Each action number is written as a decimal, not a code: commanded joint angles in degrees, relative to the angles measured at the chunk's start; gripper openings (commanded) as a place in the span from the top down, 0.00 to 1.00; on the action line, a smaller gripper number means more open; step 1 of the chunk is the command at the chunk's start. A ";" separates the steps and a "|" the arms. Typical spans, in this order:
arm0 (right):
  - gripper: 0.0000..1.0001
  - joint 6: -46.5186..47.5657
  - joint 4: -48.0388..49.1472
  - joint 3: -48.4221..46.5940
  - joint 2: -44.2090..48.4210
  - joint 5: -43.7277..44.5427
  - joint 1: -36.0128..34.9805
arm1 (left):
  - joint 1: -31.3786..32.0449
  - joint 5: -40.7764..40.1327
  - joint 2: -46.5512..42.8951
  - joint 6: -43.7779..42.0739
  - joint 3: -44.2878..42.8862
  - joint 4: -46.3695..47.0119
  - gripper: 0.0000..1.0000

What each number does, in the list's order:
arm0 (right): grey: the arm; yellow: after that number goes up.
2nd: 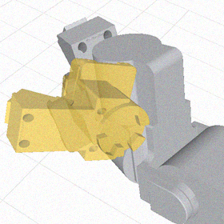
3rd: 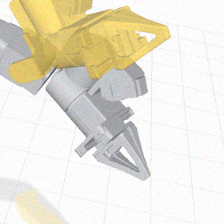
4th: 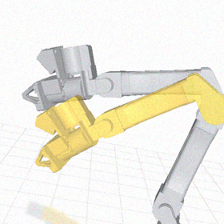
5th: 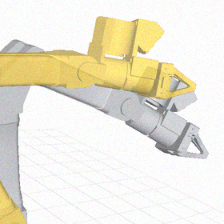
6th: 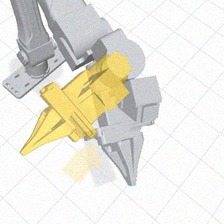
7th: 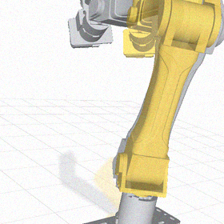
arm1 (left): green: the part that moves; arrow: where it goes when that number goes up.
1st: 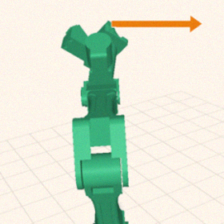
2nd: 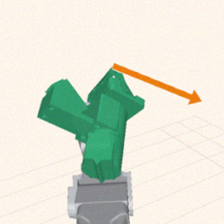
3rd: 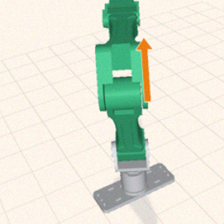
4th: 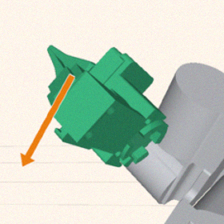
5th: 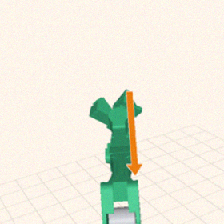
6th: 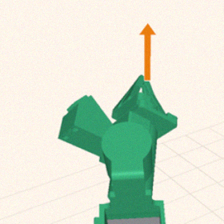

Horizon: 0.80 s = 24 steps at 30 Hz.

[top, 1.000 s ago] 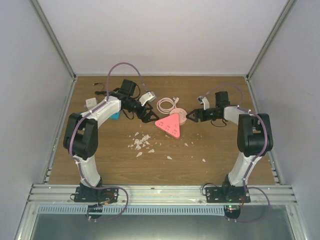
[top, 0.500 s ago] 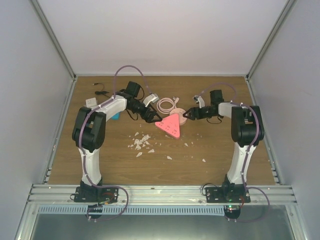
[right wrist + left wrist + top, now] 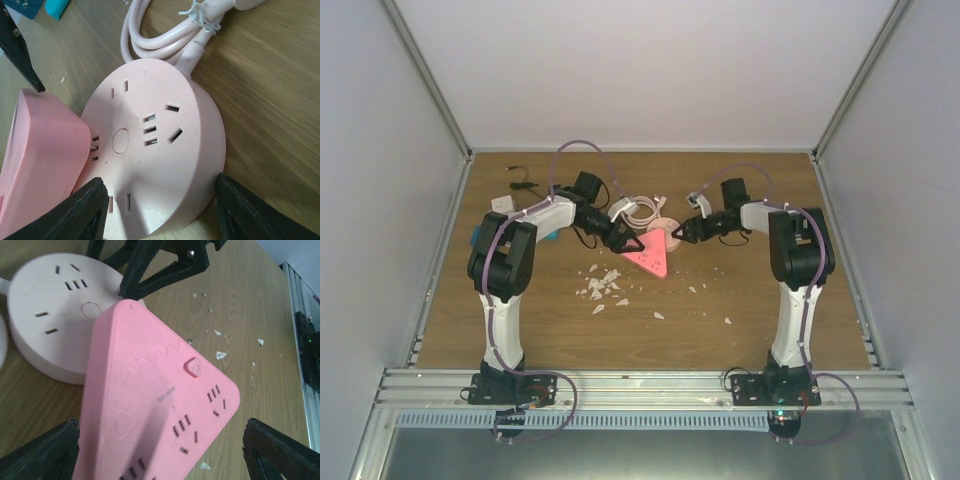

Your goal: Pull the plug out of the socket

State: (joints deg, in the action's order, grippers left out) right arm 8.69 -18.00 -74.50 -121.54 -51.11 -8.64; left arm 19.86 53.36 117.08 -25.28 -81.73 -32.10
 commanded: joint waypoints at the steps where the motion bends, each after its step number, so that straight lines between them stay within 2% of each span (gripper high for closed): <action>1: 0.40 3.79 -2.43 -1.62 -2.30 -1.38 -2.35 | 0.37 2.26 0.60 -1.66 2.73 0.96 0.12; 7: 0.42 5.54 -3.14 -3.29 -3.79 -0.68 -4.08 | 0.32 2.79 0.10 -1.58 4.99 1.99 0.14; 12: 0.42 6.56 -4.24 -5.12 -4.87 -0.02 -4.68 | 0.38 4.54 0.37 -1.65 5.81 1.92 0.24; 18: 0.37 8.15 -5.39 -6.49 -5.82 -0.40 -4.75 | 0.37 5.70 2.30 -0.77 6.32 2.88 0.27; 21: 0.37 8.57 -6.23 -7.46 -6.62 -1.11 -4.78 | 0.42 5.20 3.05 0.96 6.32 4.33 0.26; 24: 0.37 8.71 -6.56 -7.82 -7.02 -1.12 -5.08 | 0.35 3.25 3.45 3.72 6.68 6.70 0.20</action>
State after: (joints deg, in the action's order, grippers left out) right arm 16.08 -21.91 -81.65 -126.08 -52.90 -12.86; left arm 19.86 56.75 119.22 -24.73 -76.09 -29.61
